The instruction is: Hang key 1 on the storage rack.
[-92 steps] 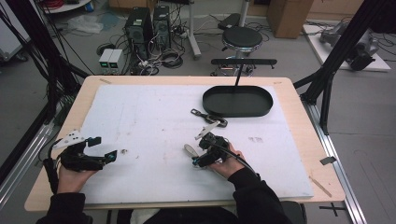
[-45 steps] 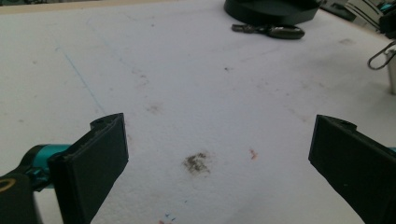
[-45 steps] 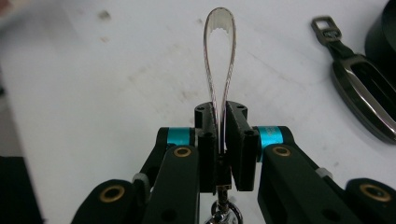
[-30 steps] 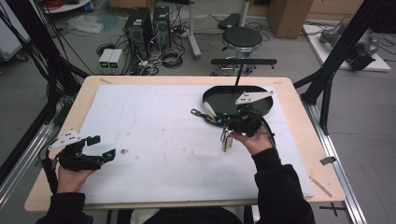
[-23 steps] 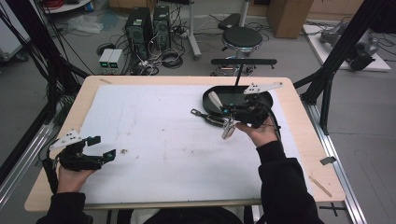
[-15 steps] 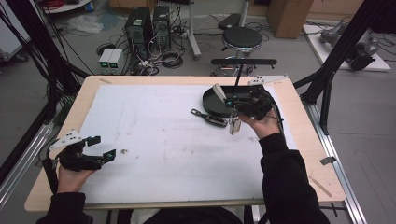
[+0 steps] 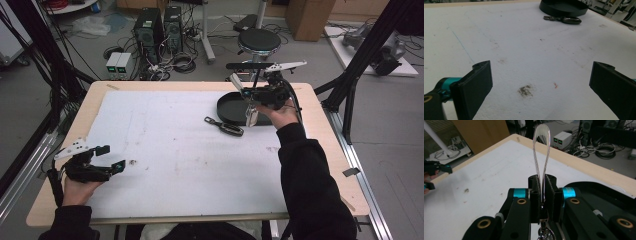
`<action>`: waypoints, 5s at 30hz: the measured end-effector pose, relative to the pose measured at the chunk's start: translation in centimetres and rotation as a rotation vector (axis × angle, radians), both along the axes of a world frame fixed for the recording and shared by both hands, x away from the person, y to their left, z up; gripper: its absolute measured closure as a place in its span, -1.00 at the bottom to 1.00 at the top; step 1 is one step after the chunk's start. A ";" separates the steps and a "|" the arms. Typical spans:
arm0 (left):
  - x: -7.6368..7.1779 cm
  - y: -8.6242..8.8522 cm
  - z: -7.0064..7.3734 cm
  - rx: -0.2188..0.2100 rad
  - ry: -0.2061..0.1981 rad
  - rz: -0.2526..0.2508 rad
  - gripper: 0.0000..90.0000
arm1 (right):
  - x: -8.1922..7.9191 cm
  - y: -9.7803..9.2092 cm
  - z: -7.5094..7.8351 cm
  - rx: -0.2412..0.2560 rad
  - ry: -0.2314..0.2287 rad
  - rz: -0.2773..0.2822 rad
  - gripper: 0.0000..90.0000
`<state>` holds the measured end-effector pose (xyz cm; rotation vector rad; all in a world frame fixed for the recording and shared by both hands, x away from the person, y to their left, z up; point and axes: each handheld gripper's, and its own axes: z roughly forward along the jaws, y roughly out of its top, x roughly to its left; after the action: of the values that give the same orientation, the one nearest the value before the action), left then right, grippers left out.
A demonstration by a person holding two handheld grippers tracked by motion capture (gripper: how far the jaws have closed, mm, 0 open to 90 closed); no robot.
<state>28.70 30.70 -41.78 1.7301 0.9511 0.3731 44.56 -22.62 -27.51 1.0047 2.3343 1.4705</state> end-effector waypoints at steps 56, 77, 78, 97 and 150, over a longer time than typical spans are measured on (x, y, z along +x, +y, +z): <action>0.5 -0.1 -0.5 -0.004 0.011 -0.006 -0.89 | 12.1 -2.1 1.1 -0.003 -0.128 -0.150 0.86; 0.7 -0.1 -0.6 0.003 0.017 -0.008 -0.89 | 13.4 -1.0 0.0 0.056 -0.180 -0.230 0.85; 0.7 -0.1 -0.6 0.007 0.017 -0.008 -0.89 | 13.4 -1.0 0.0 0.056 -0.180 -0.230 0.85; 0.6 -0.1 -0.5 -0.002 -0.003 0.004 -0.89 | 11.5 -1.0 0.8 -0.030 -0.053 -0.215 -0.99; 2.1 -1.5 0.2 0.027 -0.046 -0.004 -0.89 | 8.4 8.1 0.7 -0.317 0.020 0.094 -0.98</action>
<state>30.76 29.16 -41.60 1.7409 0.9129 0.4232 52.92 -14.47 -26.76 0.8377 2.5530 1.0727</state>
